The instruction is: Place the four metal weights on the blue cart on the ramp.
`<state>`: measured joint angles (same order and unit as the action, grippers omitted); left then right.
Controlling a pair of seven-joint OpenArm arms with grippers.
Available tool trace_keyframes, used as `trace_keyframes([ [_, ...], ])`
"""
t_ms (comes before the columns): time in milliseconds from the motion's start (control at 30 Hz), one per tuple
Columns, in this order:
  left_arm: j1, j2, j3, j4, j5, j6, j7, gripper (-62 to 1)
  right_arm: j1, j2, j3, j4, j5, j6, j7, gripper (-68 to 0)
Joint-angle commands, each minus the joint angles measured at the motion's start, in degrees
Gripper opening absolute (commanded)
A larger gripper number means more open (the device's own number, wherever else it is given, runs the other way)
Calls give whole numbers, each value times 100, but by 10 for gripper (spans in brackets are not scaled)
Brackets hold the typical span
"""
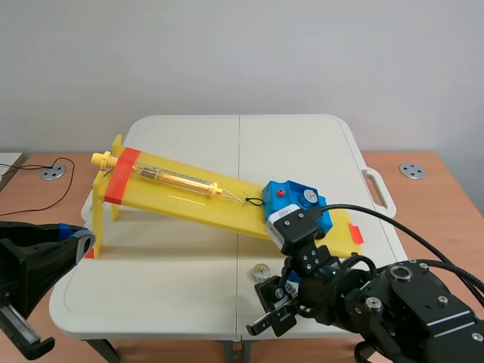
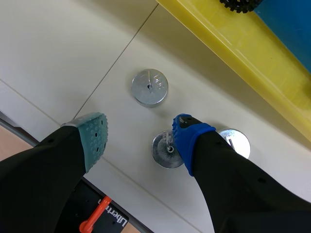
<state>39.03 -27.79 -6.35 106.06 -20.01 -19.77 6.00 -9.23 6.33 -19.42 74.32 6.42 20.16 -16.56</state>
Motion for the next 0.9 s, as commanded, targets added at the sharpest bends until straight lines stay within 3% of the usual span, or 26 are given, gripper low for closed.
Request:
trace_keyframes([
  [0, -109, 15, -74, 374, -442, -144, -595, -580, 415, -31, -17, 63, 173, -136, 643, -368],
  [467, -109, 15, -74, 374, -442, -144, -595, -580, 415, -28, -15, -57, 173, -133, 634, -390],
  [633, -109, 15, -74, 374, -442, -144, -595, -580, 415, -24, -15, -59, 170, -149, 487, -448],
  [767, -109, 15, -74, 374, -442, -144, -595, -580, 415, -2, -15, -81, 166, -393, 291, -484],
  [867, -109, 15, -74, 374, -442, -144, -595, -580, 415, 15, -15, -142, 146, -433, 282, -514],
])
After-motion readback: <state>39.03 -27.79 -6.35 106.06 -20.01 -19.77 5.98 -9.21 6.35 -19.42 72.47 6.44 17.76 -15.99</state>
